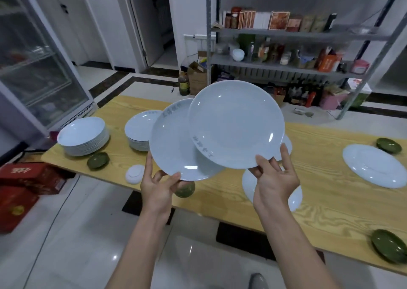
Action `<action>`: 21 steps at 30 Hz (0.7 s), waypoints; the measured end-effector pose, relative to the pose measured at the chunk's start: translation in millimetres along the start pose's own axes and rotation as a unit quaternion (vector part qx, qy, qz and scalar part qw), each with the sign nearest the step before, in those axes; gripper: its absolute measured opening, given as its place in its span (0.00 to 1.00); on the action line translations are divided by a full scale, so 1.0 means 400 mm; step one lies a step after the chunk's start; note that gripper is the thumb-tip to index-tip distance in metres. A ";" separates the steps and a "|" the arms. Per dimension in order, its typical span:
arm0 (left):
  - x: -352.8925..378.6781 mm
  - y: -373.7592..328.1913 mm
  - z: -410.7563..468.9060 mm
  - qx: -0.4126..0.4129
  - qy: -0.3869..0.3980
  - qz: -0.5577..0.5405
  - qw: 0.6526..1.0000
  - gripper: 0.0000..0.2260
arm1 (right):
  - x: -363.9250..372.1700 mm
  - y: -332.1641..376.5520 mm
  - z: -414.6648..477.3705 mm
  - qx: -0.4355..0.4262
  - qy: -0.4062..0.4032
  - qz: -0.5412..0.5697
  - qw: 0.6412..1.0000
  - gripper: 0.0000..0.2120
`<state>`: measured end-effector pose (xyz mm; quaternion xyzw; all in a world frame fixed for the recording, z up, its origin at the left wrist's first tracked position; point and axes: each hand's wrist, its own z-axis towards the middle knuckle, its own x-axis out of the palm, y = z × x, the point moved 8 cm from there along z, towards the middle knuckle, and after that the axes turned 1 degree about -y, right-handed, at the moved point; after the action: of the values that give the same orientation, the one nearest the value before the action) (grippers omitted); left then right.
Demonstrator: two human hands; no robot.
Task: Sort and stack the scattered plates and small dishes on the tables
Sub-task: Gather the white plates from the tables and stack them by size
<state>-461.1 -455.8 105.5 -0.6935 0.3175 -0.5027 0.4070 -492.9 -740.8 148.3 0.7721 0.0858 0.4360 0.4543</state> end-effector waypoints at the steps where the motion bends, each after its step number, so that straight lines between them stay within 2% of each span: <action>1: -0.021 -0.011 0.008 0.000 -0.004 -0.002 1.000 0.44 | 0.017 -0.015 -0.009 0.004 0.002 -0.001 1.000 0.33; 13: -0.171 -0.083 0.227 0.014 -0.048 -0.006 0.999 0.44 | 0.261 -0.216 0.040 0.052 0.035 0.011 0.998 0.33; 21: -0.250 -0.085 0.453 -0.033 -0.105 0.008 0.994 0.45 | 0.418 -0.384 0.144 0.087 0.029 -0.015 0.996 0.32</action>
<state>-316.0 -310.5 62.1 -0.7529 0.2950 -0.4125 0.4194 -308.1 -600.7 116.7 0.7945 0.1481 0.4419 0.3893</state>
